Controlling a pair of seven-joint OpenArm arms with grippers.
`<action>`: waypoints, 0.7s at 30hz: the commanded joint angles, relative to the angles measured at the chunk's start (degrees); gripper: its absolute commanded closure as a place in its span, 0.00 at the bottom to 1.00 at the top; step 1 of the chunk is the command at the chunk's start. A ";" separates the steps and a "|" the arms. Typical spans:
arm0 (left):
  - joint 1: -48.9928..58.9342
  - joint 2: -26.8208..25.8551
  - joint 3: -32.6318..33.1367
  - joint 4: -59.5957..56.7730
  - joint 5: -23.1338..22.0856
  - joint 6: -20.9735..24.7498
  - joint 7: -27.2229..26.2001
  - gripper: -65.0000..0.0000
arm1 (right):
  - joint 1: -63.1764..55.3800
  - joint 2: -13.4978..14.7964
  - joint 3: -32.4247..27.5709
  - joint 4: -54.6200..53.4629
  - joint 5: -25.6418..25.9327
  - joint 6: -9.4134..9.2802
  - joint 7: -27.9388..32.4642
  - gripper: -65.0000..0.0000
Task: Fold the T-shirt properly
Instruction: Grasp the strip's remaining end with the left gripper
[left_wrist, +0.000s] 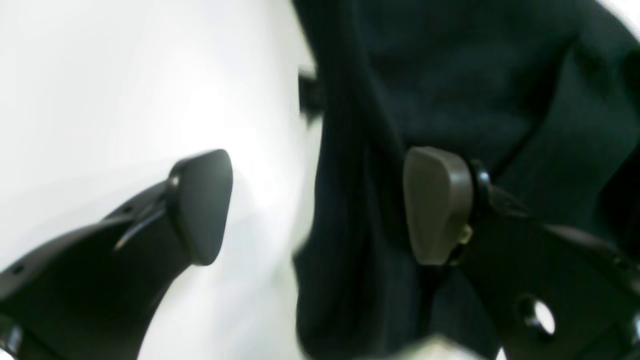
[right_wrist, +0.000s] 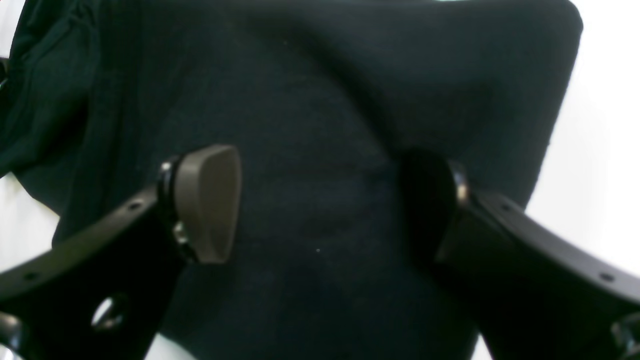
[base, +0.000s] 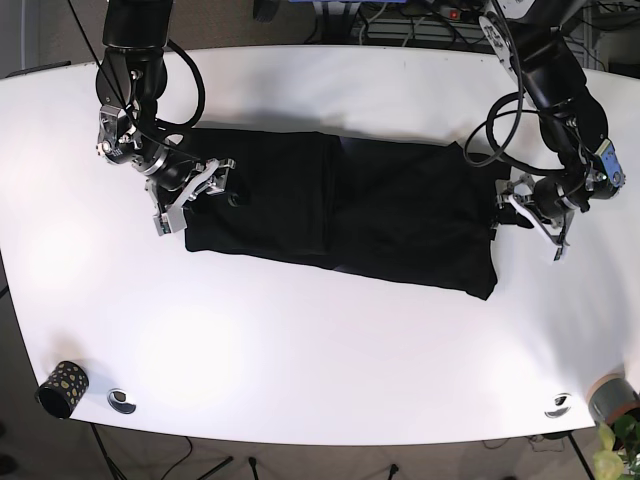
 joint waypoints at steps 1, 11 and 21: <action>-1.45 -0.35 0.34 -1.92 -0.35 -0.10 0.41 0.22 | -0.08 0.51 0.07 0.21 -1.19 -0.78 -2.36 0.26; 0.05 -0.35 7.37 -3.50 -7.21 -0.10 3.75 0.23 | 0.19 -0.90 0.16 0.30 -1.37 -0.78 -2.36 0.26; 0.31 -0.35 10.36 -3.94 -10.28 -0.10 4.28 0.64 | 0.01 -1.43 0.16 0.30 -1.19 -0.78 -2.36 0.26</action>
